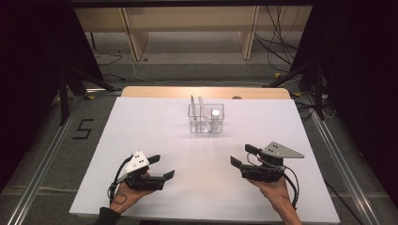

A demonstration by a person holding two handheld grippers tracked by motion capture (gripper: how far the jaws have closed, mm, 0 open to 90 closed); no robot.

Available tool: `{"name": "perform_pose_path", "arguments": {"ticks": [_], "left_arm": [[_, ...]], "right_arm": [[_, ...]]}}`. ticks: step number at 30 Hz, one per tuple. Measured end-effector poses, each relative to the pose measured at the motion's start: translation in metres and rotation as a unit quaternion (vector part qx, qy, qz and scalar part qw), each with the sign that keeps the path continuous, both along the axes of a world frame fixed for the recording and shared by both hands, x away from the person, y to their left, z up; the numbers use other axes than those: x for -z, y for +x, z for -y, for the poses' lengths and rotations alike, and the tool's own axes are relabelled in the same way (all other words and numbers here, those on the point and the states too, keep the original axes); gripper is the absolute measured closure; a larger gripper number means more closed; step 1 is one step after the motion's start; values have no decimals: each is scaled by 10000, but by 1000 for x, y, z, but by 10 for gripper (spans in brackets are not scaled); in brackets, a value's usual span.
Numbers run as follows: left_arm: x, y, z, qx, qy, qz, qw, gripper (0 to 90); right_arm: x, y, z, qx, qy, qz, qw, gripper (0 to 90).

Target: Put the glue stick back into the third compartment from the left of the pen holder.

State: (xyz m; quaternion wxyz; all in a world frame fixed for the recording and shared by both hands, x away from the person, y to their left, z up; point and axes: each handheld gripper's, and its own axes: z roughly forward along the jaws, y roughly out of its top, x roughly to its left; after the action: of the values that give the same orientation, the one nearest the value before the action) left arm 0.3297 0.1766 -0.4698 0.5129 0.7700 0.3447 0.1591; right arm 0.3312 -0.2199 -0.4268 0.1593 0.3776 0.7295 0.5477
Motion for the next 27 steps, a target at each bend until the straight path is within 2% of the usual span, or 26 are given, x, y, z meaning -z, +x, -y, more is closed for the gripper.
{"name": "perform_pose_path", "arguments": {"ticks": [14, 27], "left_arm": [[-1, 0, -1, 3, -3, 10, 10000, 182], [-1, -1, -1, 46, -50, -12, 10000, 182]], "right_arm": [[17, -22, 7, -60, 43, 11, 10000, 214], [31, -35, 11, -5, -134, 51, 9999, 194]]}}
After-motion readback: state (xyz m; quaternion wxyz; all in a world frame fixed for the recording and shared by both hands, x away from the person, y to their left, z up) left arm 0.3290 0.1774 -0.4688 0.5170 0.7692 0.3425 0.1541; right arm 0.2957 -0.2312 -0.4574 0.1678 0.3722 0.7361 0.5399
